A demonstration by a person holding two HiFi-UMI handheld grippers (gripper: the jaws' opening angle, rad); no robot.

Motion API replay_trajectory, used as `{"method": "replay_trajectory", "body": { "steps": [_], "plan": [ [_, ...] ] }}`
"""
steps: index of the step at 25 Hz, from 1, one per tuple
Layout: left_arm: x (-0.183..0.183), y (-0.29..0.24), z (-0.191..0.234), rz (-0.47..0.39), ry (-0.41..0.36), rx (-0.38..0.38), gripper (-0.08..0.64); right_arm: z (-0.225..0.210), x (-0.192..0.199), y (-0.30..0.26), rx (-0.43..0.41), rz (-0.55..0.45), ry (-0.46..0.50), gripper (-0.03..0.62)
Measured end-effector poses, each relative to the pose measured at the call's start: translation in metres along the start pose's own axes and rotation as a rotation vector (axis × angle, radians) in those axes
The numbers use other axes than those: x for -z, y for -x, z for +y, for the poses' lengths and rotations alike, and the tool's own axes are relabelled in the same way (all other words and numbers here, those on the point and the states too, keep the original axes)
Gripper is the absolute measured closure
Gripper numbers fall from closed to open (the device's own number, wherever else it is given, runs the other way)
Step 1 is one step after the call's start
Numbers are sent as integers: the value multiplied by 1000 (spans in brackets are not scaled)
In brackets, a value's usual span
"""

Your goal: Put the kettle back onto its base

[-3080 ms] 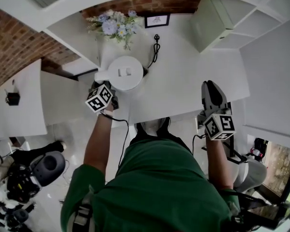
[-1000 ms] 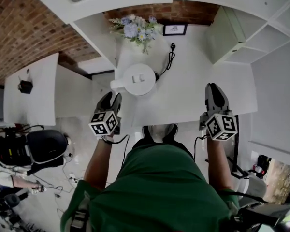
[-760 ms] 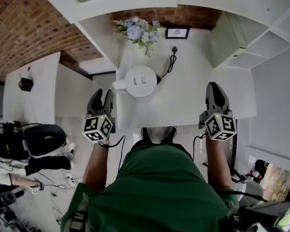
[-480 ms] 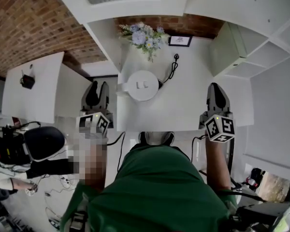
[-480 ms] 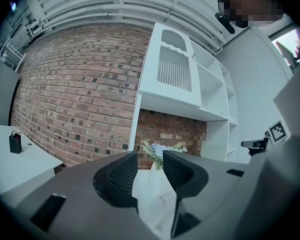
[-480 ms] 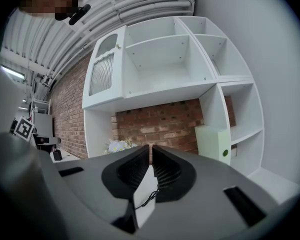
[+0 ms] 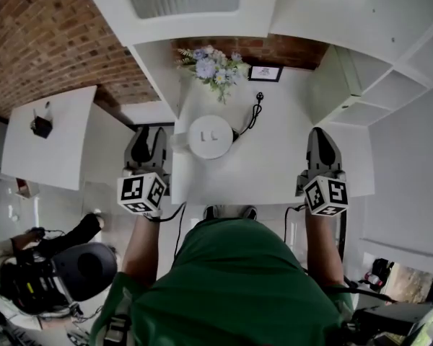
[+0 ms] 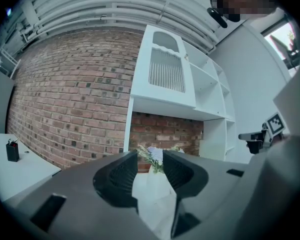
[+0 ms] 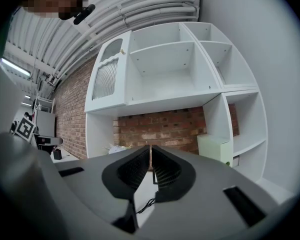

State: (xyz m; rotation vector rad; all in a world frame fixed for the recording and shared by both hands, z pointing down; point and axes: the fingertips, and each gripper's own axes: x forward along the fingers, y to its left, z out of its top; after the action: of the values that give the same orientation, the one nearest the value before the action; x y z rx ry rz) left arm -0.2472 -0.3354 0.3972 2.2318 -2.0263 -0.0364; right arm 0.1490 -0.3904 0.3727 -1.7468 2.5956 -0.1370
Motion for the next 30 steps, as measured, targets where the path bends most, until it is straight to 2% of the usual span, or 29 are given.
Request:
{"method": "replay_trajectory", "body": {
  "steps": [30],
  "plan": [
    [7,-2,10,28,10,25,390,13,-4,4,14,3,34,560]
  ]
}}
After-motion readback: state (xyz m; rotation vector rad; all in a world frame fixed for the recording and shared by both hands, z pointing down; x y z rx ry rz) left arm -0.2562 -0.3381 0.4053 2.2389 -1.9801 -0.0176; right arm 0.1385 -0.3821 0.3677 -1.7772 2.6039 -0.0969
